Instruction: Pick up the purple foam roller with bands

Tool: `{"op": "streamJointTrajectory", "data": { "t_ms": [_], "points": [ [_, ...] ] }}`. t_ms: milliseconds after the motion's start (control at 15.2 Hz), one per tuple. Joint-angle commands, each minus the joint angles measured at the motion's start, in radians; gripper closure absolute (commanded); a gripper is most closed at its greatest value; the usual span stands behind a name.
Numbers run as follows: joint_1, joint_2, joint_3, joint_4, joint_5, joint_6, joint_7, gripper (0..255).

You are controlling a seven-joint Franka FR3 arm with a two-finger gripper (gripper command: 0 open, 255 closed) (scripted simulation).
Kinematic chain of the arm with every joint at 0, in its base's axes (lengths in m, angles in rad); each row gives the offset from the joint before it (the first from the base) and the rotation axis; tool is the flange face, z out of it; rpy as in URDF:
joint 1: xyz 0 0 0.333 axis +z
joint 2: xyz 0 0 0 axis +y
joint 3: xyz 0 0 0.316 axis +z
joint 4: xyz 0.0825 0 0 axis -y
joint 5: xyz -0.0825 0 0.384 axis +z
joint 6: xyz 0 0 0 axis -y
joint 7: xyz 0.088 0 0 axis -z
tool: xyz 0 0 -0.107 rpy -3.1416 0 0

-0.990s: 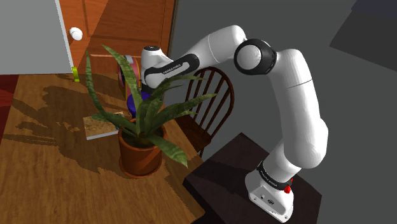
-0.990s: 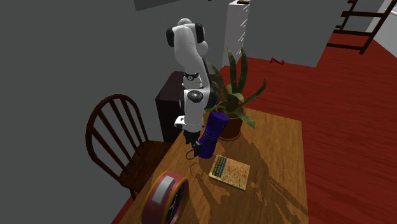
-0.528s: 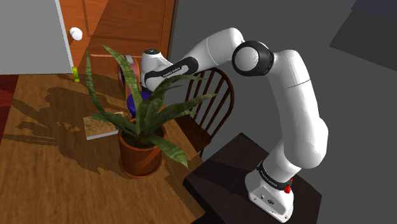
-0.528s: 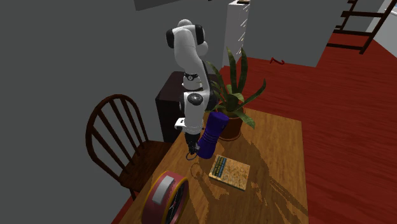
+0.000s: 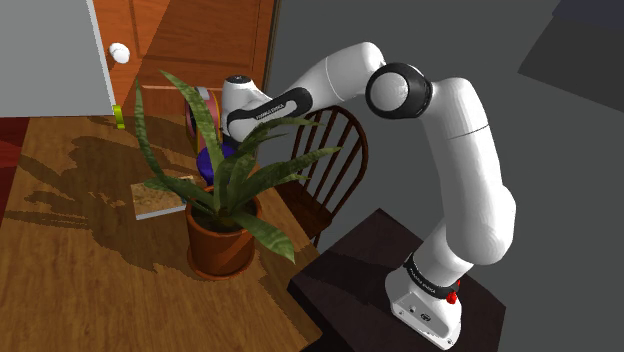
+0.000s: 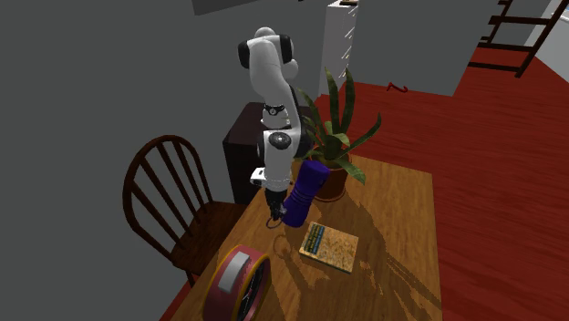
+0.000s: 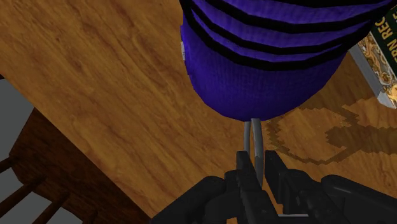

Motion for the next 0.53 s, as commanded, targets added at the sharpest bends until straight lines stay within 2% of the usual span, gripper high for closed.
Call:
{"op": "streamJointTrajectory", "data": {
  "t_ms": [0,462],
  "points": [
    [-0.003,-0.017,0.004,-0.002,0.004,-0.014,-0.004,255],
    [-0.011,-0.079,0.017,-0.007,0.020,-0.070,-0.017,255]
  ]
}}
